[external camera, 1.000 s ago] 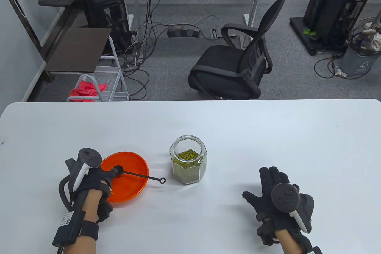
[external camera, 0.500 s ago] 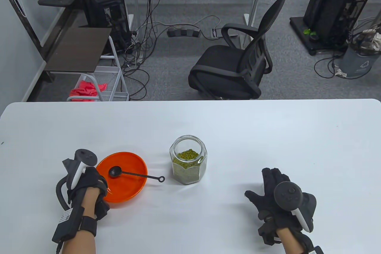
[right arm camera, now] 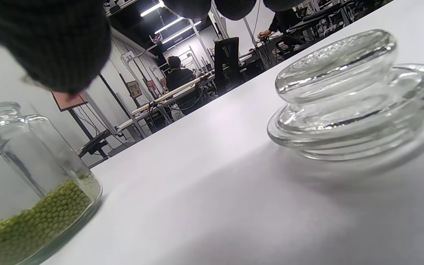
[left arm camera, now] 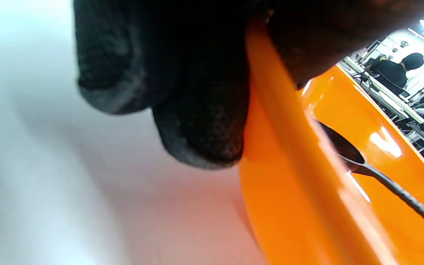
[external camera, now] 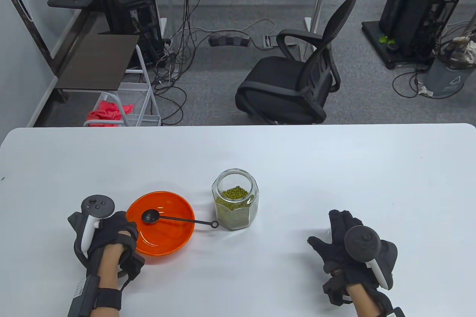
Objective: Portion mung beans with measuring scoop (Bowl in hand)
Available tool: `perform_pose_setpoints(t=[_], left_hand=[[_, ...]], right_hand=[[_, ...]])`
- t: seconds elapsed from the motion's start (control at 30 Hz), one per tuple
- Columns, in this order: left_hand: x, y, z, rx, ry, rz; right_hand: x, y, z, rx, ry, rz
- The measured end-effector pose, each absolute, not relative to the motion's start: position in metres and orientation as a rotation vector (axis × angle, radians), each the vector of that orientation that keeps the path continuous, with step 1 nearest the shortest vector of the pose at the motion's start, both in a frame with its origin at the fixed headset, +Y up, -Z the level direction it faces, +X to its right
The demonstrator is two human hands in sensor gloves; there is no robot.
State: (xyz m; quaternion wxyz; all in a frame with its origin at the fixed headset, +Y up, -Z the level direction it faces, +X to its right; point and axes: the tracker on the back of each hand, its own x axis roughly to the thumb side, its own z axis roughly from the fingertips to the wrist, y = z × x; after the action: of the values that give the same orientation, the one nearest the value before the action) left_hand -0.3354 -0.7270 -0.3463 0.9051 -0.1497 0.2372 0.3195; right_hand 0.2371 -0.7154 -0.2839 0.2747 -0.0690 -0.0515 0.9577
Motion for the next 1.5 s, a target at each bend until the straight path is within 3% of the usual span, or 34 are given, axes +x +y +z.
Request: perform_pose_setpoints(t=[0.33, 0.63, 1.1, 1.27, 1.5], left_hand=[[-0.307, -0.705, -0.328, -0.212, 0.402, 0.736], [-0.283, -0.709, -0.315, -0.186, 0.319, 0.756], [-0.269, -0.712, -0.309, -0.201, 0.245, 0.75], [-0.265, -0.712, -0.308, -0.201, 0.235, 0.74], [-0.259, -0.715, -0.309, -0.213, 0.225, 0.723]], right_hand=[[0.235, -0.715, -0.284, -0.17, -0.138, 2.539], [0.23, -0.718, -0.283, -0.167, -0.123, 2.513], [0.175, -0.702, -0.293, -0.019, -0.106, 2.372], [0.143, -0.698, -0.299, 0.075, -0.012, 2.241], [0.102, -0.714, -0.303, 0.077, 0.26, 2.079]])
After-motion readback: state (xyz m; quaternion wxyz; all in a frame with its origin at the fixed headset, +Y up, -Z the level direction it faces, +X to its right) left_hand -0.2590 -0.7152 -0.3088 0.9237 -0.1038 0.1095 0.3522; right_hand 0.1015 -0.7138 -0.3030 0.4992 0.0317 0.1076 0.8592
